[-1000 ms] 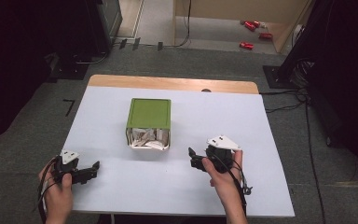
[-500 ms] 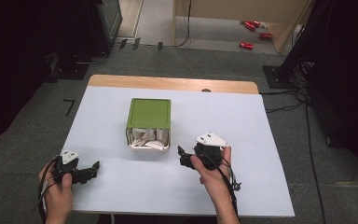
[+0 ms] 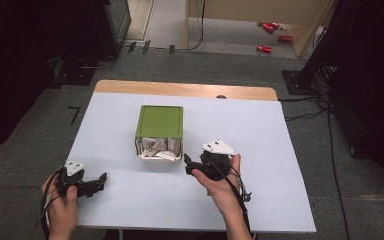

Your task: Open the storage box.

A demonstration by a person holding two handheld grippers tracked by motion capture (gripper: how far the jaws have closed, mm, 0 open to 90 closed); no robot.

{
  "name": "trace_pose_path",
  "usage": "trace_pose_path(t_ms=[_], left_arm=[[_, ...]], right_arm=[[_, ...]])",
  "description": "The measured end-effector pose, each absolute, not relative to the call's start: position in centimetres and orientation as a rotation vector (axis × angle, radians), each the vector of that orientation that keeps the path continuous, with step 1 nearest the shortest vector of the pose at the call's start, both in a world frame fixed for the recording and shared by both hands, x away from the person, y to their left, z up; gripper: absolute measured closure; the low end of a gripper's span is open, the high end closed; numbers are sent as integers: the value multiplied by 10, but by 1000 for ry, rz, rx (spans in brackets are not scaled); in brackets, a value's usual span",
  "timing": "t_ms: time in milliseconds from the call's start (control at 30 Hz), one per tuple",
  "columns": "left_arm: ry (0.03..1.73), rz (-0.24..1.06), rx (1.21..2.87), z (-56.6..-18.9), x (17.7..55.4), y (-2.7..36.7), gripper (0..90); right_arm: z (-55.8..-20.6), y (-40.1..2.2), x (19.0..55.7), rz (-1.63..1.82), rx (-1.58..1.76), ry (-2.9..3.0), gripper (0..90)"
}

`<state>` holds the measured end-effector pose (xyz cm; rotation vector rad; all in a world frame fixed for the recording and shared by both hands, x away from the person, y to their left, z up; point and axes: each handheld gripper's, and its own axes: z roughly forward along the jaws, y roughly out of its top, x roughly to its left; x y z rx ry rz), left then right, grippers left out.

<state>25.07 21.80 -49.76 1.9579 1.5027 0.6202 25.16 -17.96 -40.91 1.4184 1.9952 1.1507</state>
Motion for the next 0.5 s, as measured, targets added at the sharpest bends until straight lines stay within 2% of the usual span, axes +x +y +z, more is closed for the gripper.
trace_pose_path(t_ms=[300,500], left_arm=[[1503,620,1958,-498,251,218,74],[1504,620,1954,-498,251,218,74]], right_arm=[[-411,-167,254,1135,1418,1999,235],[-413,-156,257,1162,1436,2000,305]])
